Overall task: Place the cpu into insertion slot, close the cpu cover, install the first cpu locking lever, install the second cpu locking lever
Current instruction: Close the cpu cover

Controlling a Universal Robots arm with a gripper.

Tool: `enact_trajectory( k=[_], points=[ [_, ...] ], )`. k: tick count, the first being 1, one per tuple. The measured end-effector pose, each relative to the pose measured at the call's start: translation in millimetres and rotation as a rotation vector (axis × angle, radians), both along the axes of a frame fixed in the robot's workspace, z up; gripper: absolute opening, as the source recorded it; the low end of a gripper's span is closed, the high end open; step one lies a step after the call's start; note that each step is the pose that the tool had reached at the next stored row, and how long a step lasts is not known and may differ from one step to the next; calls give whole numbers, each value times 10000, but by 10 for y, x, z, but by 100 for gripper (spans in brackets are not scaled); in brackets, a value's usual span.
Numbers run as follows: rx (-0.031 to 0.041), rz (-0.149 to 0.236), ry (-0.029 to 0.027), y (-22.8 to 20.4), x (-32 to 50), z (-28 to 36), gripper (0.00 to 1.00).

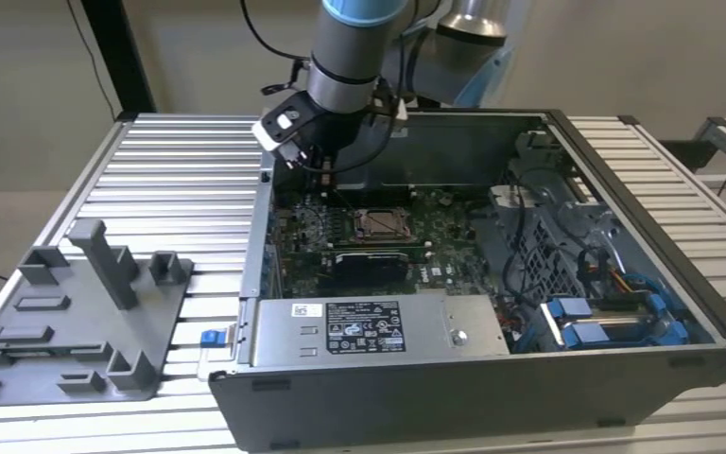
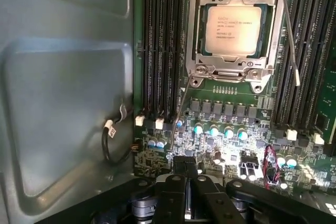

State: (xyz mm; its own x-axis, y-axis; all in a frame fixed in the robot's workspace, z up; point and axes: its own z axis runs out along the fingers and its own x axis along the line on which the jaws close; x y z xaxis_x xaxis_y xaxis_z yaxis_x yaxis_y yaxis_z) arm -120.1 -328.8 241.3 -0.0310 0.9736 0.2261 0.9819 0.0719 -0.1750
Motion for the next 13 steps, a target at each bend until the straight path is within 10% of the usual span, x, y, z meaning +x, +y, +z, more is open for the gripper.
enact_trajectory(
  k=[13],
  points=[
    [364, 360, 2, 6, 72, 6, 0]
  ],
)
